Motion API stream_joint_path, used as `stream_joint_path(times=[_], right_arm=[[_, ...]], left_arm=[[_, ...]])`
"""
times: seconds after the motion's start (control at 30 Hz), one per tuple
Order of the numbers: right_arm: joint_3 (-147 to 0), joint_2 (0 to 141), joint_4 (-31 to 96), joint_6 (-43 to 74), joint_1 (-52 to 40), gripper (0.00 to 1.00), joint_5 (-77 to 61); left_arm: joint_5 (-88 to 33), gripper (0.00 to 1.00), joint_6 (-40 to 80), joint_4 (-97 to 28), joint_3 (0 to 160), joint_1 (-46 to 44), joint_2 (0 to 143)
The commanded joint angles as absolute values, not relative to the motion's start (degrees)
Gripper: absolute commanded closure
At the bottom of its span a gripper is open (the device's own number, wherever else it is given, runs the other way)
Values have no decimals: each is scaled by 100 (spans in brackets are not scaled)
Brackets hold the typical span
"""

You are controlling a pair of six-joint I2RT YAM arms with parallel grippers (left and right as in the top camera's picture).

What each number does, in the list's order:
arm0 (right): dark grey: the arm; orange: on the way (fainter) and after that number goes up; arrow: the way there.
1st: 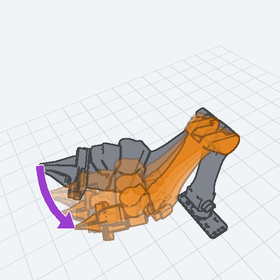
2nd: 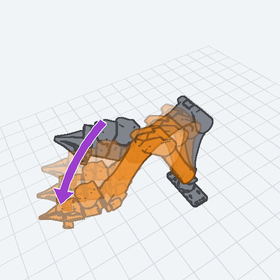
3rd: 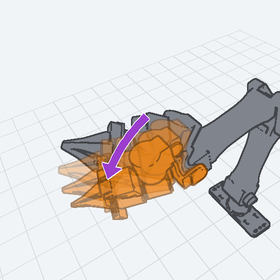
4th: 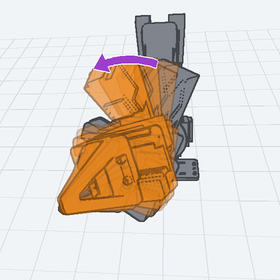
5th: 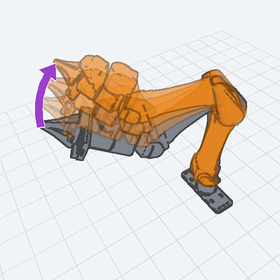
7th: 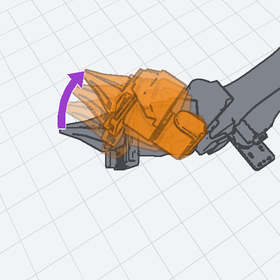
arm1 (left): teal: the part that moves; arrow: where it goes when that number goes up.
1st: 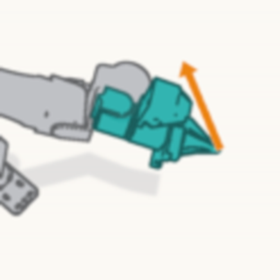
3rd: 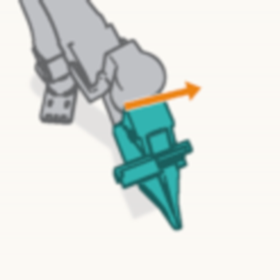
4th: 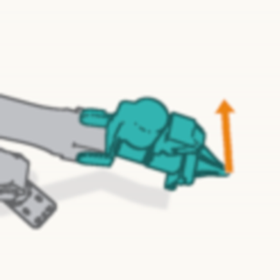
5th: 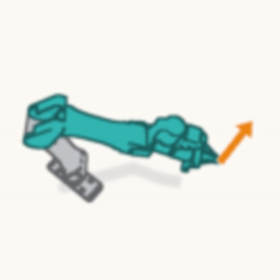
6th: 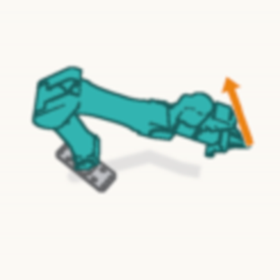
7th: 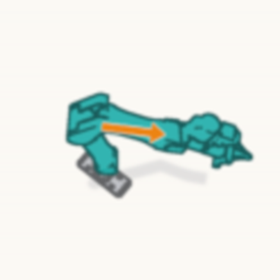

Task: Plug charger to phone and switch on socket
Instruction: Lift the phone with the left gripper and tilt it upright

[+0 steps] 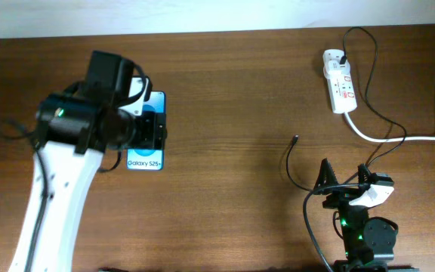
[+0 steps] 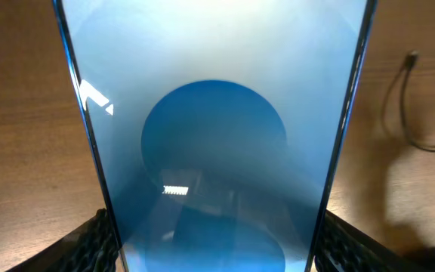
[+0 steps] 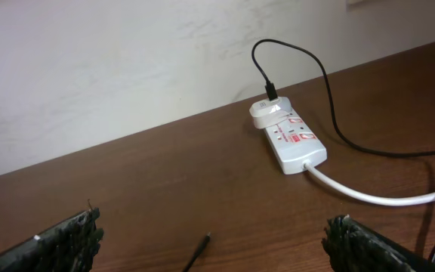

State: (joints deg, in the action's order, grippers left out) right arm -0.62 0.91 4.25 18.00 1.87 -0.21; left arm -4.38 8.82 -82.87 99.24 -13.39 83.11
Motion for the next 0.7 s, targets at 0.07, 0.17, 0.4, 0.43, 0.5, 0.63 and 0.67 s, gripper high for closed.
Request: stream_joint_path(times=[0.07, 0.17, 0.4, 0.43, 0.5, 0.63, 0.67], right_arm=[[-32, 40, 456, 1809, 141, 2, 30], [-32, 40, 456, 1806, 141, 2, 30], [-32, 40, 456, 1806, 141, 2, 27], [-32, 40, 456, 1809, 141, 2, 30], [-32, 40, 456, 1806, 141, 2, 30], [-32, 40, 456, 1809, 141, 2, 30], [-32, 40, 456, 1809, 141, 2, 30]], left_arm=[[-539, 59, 961, -8315, 10062, -1315, 7747], [-764, 59, 980, -8385, 10062, -1315, 7703], [-1181, 59, 1216, -8431, 10062, -1315, 7706], [-1184, 59, 1361, -8427, 10062, -1315, 7706], [-1181, 59, 1653, -8385, 10062, -1315, 7706], [-1184, 60, 2471, -8324, 10062, -1315, 7706], [-1181, 60, 2617, -8324, 10060, -1315, 7706]])
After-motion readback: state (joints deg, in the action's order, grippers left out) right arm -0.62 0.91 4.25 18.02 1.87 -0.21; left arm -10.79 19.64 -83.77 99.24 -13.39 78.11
